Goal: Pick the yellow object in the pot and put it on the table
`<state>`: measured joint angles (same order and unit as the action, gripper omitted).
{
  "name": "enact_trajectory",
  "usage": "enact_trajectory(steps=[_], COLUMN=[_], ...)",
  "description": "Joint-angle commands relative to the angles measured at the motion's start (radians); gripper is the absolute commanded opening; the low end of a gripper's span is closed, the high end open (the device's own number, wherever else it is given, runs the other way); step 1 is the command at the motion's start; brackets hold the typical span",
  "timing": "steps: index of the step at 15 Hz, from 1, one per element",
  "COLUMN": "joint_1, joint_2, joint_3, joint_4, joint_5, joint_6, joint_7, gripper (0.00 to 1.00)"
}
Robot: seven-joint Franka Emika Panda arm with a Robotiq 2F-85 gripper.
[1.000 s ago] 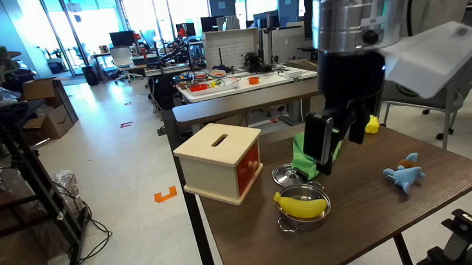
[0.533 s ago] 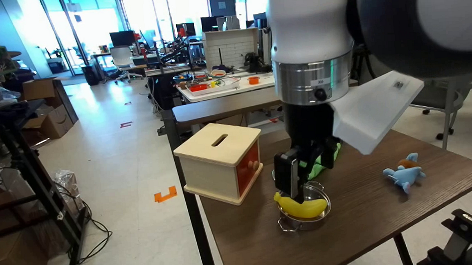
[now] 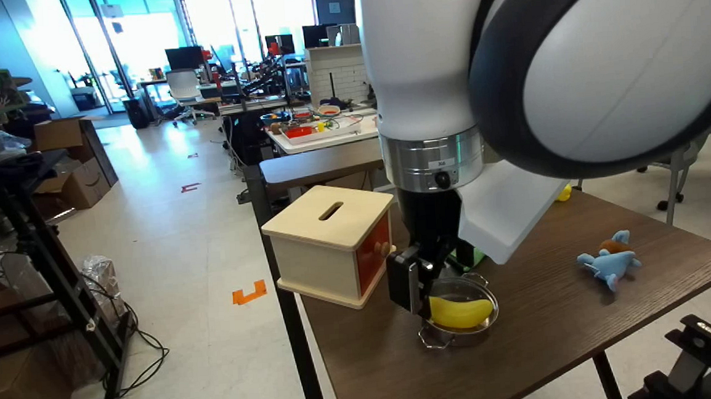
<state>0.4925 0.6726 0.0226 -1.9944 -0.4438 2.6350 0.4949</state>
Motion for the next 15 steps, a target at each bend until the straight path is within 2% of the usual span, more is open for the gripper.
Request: enact_trajectory(steps=[1,7,8,9,15], joint_1=[0.033,0.038,0.038,0.038,0.043], joint_2=[0.046,0.083,0.089,0.093,0.105], joint_3=[-0.029,-0.032,-0.033,-0.033,-0.04], joint_4=[0.069,0.119,0.126,0.131,0.156], joint_5=[0.019,0.03,0.031,0.031,0.034], joint_6=[-0.007,-0.019,-0.021,-0.021,-0.041], joint_7=[-0.026,-0.041,-0.044,-0.046,-0.044], gripper=[1.0,1.0,0.89,0.74,0.27])
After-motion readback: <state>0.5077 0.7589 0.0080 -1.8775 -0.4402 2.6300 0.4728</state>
